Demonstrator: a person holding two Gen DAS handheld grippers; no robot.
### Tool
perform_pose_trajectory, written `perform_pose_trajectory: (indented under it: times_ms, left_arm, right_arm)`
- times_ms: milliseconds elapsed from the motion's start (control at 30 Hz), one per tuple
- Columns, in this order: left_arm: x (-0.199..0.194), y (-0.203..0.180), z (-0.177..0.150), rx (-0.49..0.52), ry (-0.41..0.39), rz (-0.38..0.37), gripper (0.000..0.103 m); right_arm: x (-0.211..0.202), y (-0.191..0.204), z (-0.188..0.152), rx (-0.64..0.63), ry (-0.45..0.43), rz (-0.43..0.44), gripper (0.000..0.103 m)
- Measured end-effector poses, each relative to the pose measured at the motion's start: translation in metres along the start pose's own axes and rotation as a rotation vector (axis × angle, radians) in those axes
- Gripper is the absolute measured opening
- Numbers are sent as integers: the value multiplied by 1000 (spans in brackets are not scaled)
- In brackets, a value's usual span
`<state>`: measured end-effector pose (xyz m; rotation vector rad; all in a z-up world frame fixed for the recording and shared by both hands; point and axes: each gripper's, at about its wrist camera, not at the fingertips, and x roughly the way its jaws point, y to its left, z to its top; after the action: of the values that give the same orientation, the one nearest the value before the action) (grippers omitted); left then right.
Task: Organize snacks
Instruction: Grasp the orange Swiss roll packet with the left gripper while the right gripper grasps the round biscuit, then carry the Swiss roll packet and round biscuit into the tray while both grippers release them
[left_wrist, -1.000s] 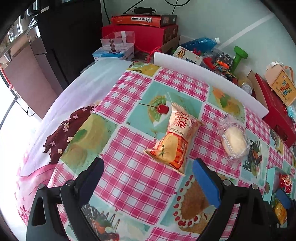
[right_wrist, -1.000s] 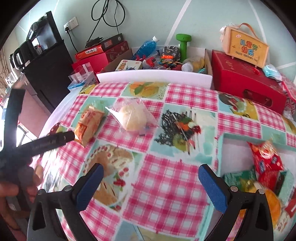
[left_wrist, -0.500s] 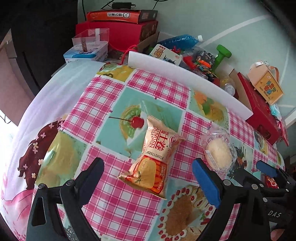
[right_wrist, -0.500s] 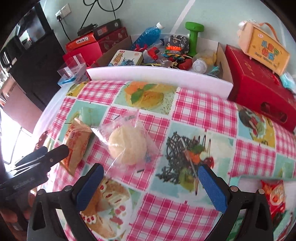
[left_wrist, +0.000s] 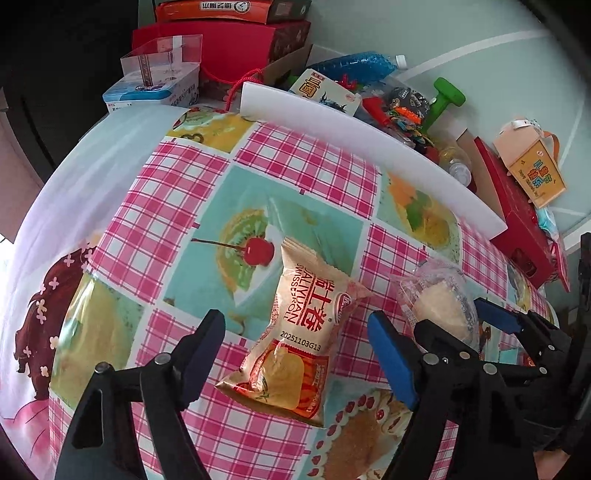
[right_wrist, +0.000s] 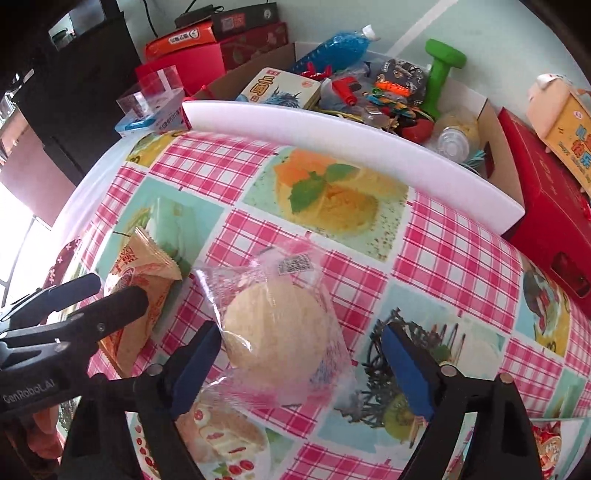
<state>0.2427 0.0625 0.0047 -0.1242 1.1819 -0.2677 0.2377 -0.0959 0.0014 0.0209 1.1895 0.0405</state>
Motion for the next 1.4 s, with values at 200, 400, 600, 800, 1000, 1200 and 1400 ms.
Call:
perform_pose_trajectory:
  times_ms: [200,400,600,800,1000,1200,1400]
  left_arm:
    - [6,2,-2,-15,15,-9,54]
    - [8,5,-7,-32,11,-9,46]
    - [2,5,-14,-50,-2,9,41]
    - [-7,9,-31,-122,4,-24,38]
    - [-19,4,-53,-162,8,-5,37]
    - [-36,-9,-73,-164,15,-4,36]
    - [-48,-30,-86,-141,7,6,35]
  right_arm:
    - [7,0,-1,17,13,9,67]
    - [9,-10,-6,67,22,25,58]
    - [4,-18,-13,90,21,8,56]
    - [-8,-24,-35,110,35,-19,56]
    - [-26,-29,-72,149,37,-21,56]
    - [-49,-33,-114,198,24,-11,56]
    - [-78,-43,-159,265,-14,-6,56]
